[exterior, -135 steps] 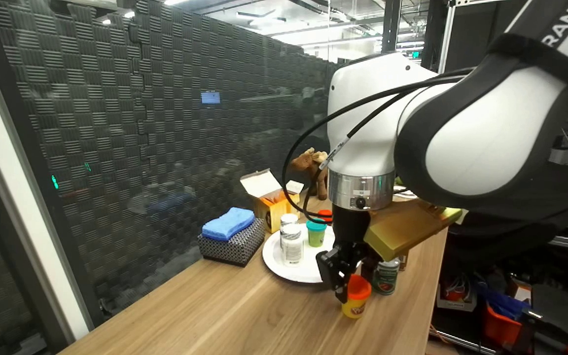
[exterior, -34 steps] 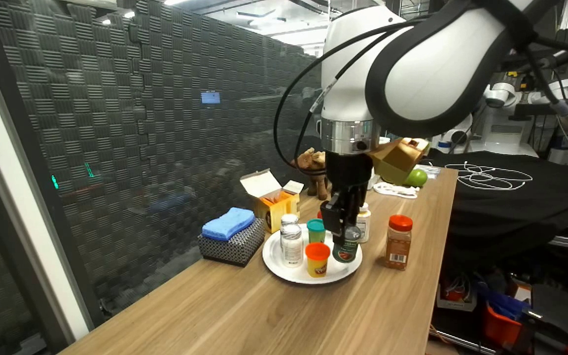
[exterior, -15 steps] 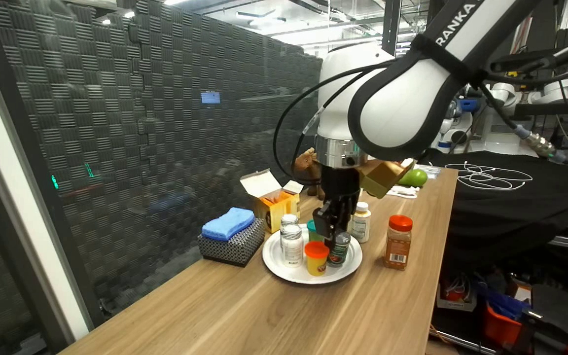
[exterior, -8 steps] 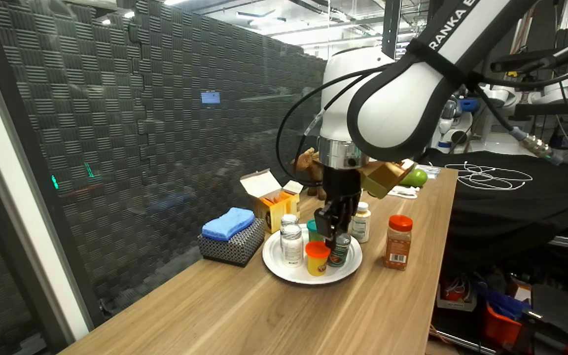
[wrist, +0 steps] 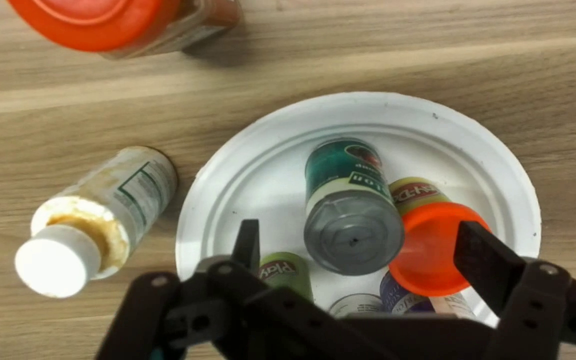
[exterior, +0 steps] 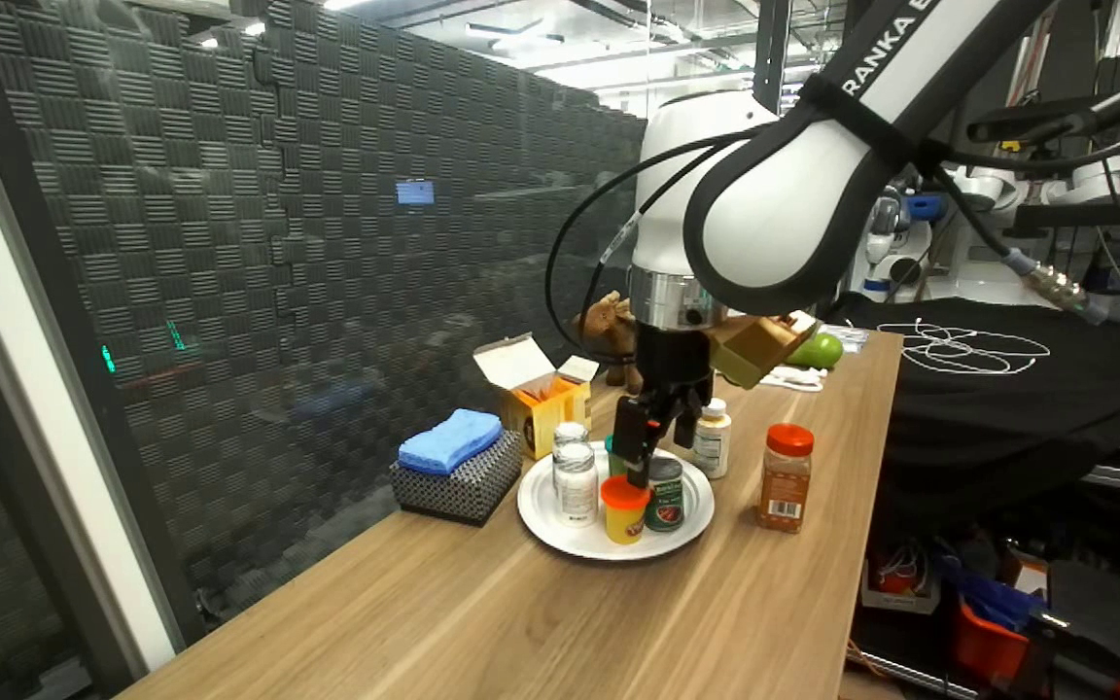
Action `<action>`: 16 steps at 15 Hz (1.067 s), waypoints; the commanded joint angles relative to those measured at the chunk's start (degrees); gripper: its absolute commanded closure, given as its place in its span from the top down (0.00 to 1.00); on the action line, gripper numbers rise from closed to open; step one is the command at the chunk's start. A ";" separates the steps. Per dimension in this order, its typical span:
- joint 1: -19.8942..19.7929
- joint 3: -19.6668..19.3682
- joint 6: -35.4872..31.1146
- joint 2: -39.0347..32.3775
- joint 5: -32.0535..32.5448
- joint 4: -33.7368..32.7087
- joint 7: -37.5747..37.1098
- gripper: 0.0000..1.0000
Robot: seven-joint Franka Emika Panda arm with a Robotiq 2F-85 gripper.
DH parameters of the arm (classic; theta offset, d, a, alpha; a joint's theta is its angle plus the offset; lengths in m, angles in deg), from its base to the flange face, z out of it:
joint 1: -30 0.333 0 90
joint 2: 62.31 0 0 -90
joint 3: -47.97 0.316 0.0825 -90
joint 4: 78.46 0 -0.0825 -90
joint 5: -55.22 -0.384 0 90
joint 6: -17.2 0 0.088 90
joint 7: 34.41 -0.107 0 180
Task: Put the bottles and orange plushie that are around the white plate on the white plate
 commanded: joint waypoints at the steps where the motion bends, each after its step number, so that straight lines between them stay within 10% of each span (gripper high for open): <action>1: 0.44 -0.32 -0.95 2.35 -0.18 0.67 -0.79 1.00; 16: -2.32 4.33 -0.96 28.83 0.94 20.04 -46.34 1.00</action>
